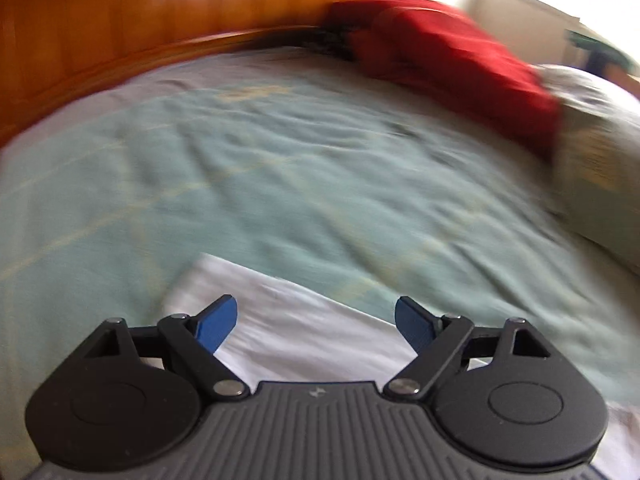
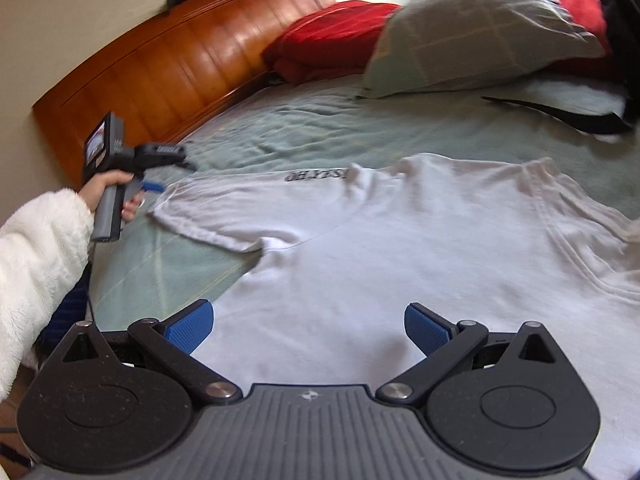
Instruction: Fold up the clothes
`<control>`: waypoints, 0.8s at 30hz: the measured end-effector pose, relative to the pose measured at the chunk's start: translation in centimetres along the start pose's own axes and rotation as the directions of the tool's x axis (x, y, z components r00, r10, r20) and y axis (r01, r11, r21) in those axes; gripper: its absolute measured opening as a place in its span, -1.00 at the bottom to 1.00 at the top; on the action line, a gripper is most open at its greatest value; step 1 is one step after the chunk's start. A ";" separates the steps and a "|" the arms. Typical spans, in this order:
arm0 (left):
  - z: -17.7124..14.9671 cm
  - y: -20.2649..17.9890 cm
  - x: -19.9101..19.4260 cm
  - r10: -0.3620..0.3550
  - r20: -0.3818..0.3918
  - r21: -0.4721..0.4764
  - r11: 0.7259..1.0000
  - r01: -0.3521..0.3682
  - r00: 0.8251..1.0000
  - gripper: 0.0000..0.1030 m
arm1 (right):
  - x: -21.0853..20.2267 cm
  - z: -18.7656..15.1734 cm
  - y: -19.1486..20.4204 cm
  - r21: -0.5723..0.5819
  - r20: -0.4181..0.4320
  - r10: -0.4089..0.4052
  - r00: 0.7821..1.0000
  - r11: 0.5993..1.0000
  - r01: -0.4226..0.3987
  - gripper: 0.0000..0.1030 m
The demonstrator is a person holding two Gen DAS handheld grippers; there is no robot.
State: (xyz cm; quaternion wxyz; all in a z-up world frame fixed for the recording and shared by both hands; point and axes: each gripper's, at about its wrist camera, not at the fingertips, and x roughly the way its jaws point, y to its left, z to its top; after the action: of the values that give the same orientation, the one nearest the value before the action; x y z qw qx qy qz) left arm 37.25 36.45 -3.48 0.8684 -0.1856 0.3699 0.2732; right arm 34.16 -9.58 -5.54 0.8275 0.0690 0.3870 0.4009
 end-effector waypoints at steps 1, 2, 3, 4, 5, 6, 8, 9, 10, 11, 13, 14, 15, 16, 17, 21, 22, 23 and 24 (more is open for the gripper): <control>-0.7 -1.3 -0.4 -0.056 -0.025 0.033 0.998 0.056 0.998 0.68 | 0.0 0.0 0.2 -0.009 0.000 0.005 1.000 1.000 -0.005 1.00; -1.4 -2.7 -0.8 -0.107 -0.053 0.067 0.992 0.111 0.993 0.69 | 0.0 -0.1 0.4 -0.018 0.000 0.010 1.000 1.000 -0.010 1.00; -2.2 -4.2 -1.3 -0.151 -0.080 0.110 0.981 0.160 0.985 0.69 | 0.0 -0.1 0.4 -0.022 0.002 0.011 1.000 1.000 -0.011 1.00; -3.2 -5.8 -1.7 -0.180 -0.100 0.170 0.966 0.195 0.978 0.69 | 0.0 -0.1 0.5 -0.026 0.004 0.011 1.000 1.000 -0.011 1.00; -4.3 -7.4 -2.1 -0.201 -0.117 0.234 0.946 0.224 0.973 0.69 | 0.0 -0.2 0.5 -0.029 0.006 0.010 1.000 1.000 -0.009 1.00; -5.3 -8.9 -2.3 -0.209 -0.129 0.305 0.922 0.239 0.969 0.69 | 0.0 -0.2 0.4 -0.030 0.008 0.008 1.000 1.000 -0.008 1.00; -7.5 -11.4 -2.7 -0.183 -0.137 0.442 0.868 0.225 0.974 0.69 | 0.1 -0.2 0.2 -0.025 0.005 0.000 1.000 1.000 0.001 1.00; -8.4 -12.1 -2.8 -0.160 -0.144 0.478 0.853 0.210 0.977 0.69 | 0.2 -0.2 0.1 -0.023 0.004 -0.004 1.000 1.000 0.004 1.00; -9.0 -12.6 -2.7 -0.136 -0.152 0.500 0.844 0.195 0.979 0.70 | 0.2 -0.2 0.1 -0.022 0.003 -0.007 1.000 1.000 0.007 1.00; -9.3 -12.6 -2.6 -0.121 -0.155 0.497 0.848 0.184 0.980 0.70 | 0.2 -0.2 0.0 -0.021 0.002 -0.009 1.000 1.000 0.009 1.00; -8.8 -12.1 -2.8 -0.100 -0.173 0.438 0.883 0.167 0.980 0.72 | 0.3 -0.2 0.0 -0.020 0.000 -0.014 1.000 1.000 0.014 1.00; -8.5 -12.0 -3.1 -0.083 -0.173 0.415 0.898 0.149 0.982 0.72 | 0.3 -0.2 0.0 -0.019 -0.002 -0.017 1.000 1.000 0.017 1.00; -8.2 -12.0 -3.5 -0.061 -0.165 0.400 0.908 0.123 0.984 0.70 | 0.3 -0.3 0.0 -0.018 -0.003 -0.019 1.000 1.000 0.019 1.00; -8.0 -12.4 -4.2 -0.080 -0.164 0.382 0.914 0.138 0.983 0.70 | 0.3 -0.3 -0.1 -0.018 -0.004 -0.022 1.000 1.000 0.021 1.00; -7.7 -12.9 -4.9 -0.127 -0.166 0.363 0.914 0.180 0.978 0.71 | 0.4 -0.3 -0.1 -0.017 -0.005 -0.024 1.000 1.000 0.024 1.00; -7.3 -17.0 -6.7 -0.331 -0.211 0.305 0.872 0.384 0.920 0.76 | 0.5 -0.3 -0.2 -0.014 -0.009 -0.034 0.999 0.999 0.034 1.00; -7.5 -18.4 -6.5 -0.380 -0.248 0.287 0.850 0.442 0.891 0.76 | 0.5 -0.4 -0.2 -0.014 -0.011 -0.036 0.999 0.999 0.036 1.00; -7.7 -19.8 -6.3 -0.428 -0.283 0.266 0.825 0.499 0.858 0.76 | 0.5 -0.4 -0.2 -0.014 -0.012 -0.039 0.999 0.999 0.038 1.00; -7.9 -21.2 -6.2 -0.473 -0.317 0.243 0.797 0.553 0.822 0.76 | 0.5 -0.4 -0.1 -0.019 -0.012 -0.040 0.999 0.999 0.040 1.00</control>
State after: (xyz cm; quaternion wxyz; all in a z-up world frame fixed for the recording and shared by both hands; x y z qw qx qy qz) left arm 42.39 13.71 -1.53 0.8767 -0.1658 0.4472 -0.0633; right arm 34.16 -9.36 -6.17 0.8334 0.0510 0.3899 0.3883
